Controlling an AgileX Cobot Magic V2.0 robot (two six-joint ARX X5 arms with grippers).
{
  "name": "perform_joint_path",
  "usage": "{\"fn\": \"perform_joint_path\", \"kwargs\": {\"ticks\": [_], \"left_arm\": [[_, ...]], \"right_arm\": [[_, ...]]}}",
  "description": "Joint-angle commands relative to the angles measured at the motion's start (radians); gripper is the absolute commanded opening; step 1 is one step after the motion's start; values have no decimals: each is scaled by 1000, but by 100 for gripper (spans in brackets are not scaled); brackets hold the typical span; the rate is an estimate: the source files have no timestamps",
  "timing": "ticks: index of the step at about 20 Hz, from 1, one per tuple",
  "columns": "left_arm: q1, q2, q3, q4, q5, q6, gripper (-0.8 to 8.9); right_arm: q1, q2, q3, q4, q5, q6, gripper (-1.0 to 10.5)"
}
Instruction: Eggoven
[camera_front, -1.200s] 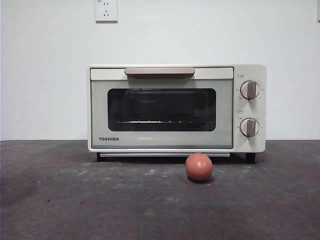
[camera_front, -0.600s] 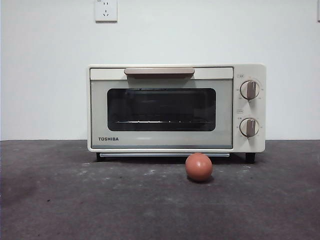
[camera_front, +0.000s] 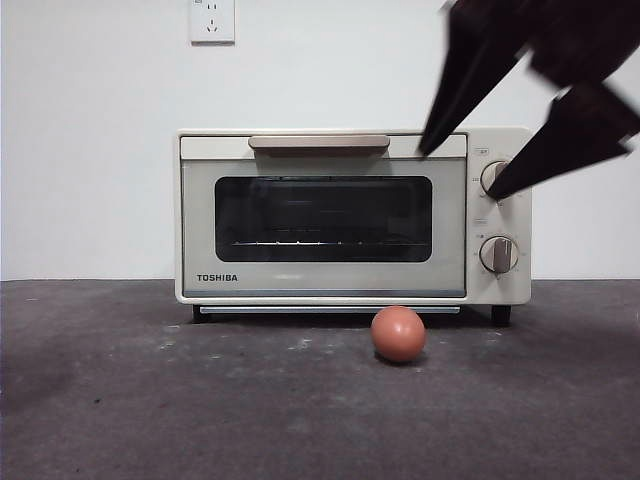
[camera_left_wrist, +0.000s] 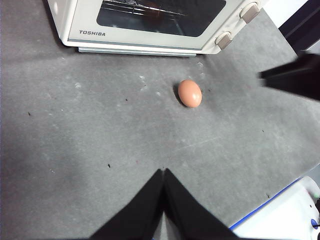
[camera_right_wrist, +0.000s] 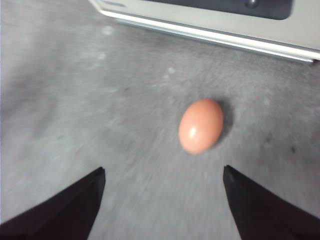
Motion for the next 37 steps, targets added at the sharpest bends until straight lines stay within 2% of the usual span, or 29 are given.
{"fn": "perform_joint_path", "kwargs": {"ticks": [1, 3, 6, 8, 17, 27, 29, 34, 37], "left_arm": [[-7, 5, 16, 13, 6, 14, 7], [-18, 5, 16, 13, 6, 14, 7], [-32, 5, 16, 13, 6, 14, 7], [-40, 5, 16, 12, 6, 14, 7], [-57, 5, 16, 11, 5, 14, 7], [-57, 5, 16, 12, 5, 14, 7], [-57, 5, 16, 12, 5, 14, 7], [-57, 5, 16, 13, 5, 14, 7], [-57, 6, 16, 29, 5, 12, 7]], "right_arm": [[50, 113, 22, 63, 81, 46, 377], [72, 206, 51, 68, 144, 46, 377], [86, 321, 112, 82, 154, 46, 377], [92, 387, 157, 77, 201, 45, 377], [93, 545, 224, 75, 224, 44, 376], [93, 596, 224, 100, 225, 47, 331], [93, 596, 224, 100, 232, 50, 276], [93, 596, 224, 87, 214, 49, 30], [93, 592, 224, 84, 196, 49, 3]]}}
